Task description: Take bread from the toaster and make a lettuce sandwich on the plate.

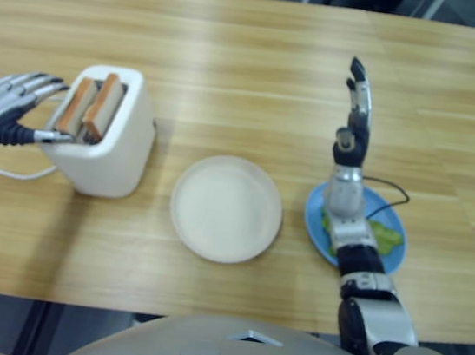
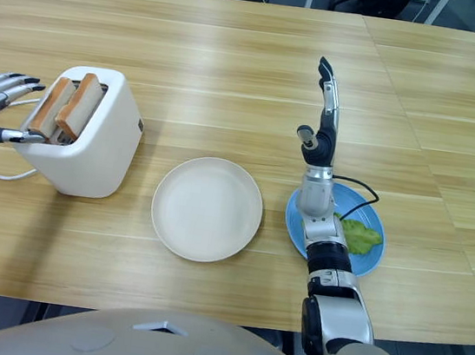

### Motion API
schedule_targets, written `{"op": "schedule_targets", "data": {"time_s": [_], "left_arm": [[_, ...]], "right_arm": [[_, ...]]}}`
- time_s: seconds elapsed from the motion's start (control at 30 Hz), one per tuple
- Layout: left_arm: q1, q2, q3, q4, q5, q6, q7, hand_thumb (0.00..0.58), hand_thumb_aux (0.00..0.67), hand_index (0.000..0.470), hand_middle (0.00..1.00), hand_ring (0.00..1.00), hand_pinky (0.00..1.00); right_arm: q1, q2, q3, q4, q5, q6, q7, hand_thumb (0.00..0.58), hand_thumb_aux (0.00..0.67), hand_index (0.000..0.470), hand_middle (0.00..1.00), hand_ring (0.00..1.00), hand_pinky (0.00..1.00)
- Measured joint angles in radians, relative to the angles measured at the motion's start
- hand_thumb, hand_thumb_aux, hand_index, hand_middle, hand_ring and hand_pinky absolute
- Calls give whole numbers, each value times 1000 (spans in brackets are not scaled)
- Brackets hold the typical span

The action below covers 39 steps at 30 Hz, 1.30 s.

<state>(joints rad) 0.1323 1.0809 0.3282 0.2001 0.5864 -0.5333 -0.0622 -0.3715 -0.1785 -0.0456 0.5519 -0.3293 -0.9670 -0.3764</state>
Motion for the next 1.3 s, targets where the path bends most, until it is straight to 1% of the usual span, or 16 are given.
{"op": "schedule_targets", "data": {"time_s": [0.47, 1.13, 1.17, 1.2, 1.3], "left_arm": [[-13, 0, -47, 32, 38, 30, 22, 0, 0, 0, 0, 0, 0], [-108, -33, -142, 33, 24, 119, -18, 5, 3, 2, 0, 0, 0], [-109, -33, -147, 33, 24, 124, -21, 460, 365, 251, 0, 0, 0], [-112, -33, -149, 33, 21, 130, -24, 580, 670, 460, 0, 0, 0], [-125, -35, -152, 28, -3, 132, -31, 580, 670, 460, 0, 0, 0]], "right_arm": [[3, -9, -1, -18, 3, 10, 5, 0, 0, 0, 0, 0, 0], [10, -23, -3, -17, 3, 10, 4, 0, 0, 0, 0, 0, 0], [10, -23, -3, -17, 3, 10, 4, 0, 0, 0, 0, 0, 0], [10, -23, -4, -17, 3, 10, 4, 0, 0, 0, 0, 0, 0], [12, -23, -5, -17, 3, 10, 4, 0, 0, 0, 0, 0, 0]]}}
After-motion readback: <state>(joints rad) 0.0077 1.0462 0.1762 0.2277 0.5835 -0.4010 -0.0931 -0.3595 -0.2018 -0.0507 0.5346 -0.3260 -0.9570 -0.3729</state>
